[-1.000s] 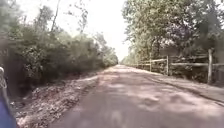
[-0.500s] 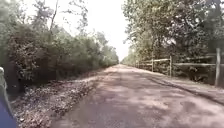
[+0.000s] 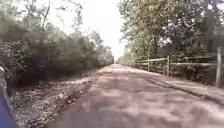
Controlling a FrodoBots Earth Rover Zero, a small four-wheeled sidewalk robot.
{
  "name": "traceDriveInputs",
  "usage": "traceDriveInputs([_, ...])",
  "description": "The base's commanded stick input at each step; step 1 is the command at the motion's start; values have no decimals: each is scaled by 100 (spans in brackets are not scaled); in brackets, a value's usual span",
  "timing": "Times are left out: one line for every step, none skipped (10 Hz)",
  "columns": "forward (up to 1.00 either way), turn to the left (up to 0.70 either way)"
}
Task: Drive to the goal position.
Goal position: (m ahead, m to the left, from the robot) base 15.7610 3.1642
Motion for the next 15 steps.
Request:
traceDriveInputs([70, 0])
traceDriveInputs([70, 0])
traceDriveInputs([70, 0])
traceDriveInputs([70, 0])
traceDriveInputs([70, 0])
traceDriveInputs([70, 0])
traceDriveInputs([70, 0])
traceDriveInputs([70, 0])
traceDriveInputs([70, 0])
traceDriveInputs([70, 0])
traceDriveInputs([70, 0])
traceDriveInputs([70, -12])
traceDriveInputs([70, -30])
traceDriveInputs([70, -25])
traceDriveInputs([70, -19])
